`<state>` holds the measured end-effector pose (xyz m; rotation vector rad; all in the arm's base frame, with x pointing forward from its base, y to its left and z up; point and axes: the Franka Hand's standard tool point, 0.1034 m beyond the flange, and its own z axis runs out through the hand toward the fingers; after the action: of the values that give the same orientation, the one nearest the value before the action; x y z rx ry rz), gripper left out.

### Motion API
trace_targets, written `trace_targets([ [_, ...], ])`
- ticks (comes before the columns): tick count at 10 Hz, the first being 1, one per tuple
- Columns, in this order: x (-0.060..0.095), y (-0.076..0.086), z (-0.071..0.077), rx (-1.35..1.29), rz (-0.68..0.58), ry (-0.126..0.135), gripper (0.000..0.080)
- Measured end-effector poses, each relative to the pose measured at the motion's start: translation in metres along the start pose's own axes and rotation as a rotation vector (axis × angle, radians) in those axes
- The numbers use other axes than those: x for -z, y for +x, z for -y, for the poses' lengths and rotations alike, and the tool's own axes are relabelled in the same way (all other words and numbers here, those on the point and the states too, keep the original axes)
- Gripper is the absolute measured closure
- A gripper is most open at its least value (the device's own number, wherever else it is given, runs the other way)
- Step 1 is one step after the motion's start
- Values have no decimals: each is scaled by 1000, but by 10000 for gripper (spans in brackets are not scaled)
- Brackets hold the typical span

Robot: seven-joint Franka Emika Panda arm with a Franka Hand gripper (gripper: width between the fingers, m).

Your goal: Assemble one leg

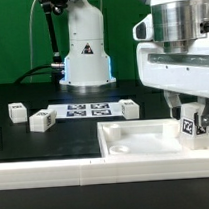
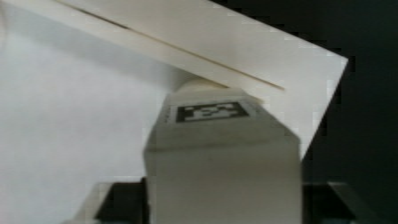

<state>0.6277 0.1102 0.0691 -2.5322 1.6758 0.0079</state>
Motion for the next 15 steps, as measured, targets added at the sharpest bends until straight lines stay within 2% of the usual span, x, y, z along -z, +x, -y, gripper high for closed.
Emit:
trace_targets([
  [1,0,0,0,40,0,-1,233],
  [2,1,2,0,101,2,-3,233],
  [3,0,-2,1,167,3,-4,167],
  [7,0,-8,3,518,5,-2,151],
  [10,-1,-12,3,815,-13,-24,151],
  [12,-1,-10,2,1026,-25,-42,151],
  [15,2,-8,4,1230,-41,-54,151],
])
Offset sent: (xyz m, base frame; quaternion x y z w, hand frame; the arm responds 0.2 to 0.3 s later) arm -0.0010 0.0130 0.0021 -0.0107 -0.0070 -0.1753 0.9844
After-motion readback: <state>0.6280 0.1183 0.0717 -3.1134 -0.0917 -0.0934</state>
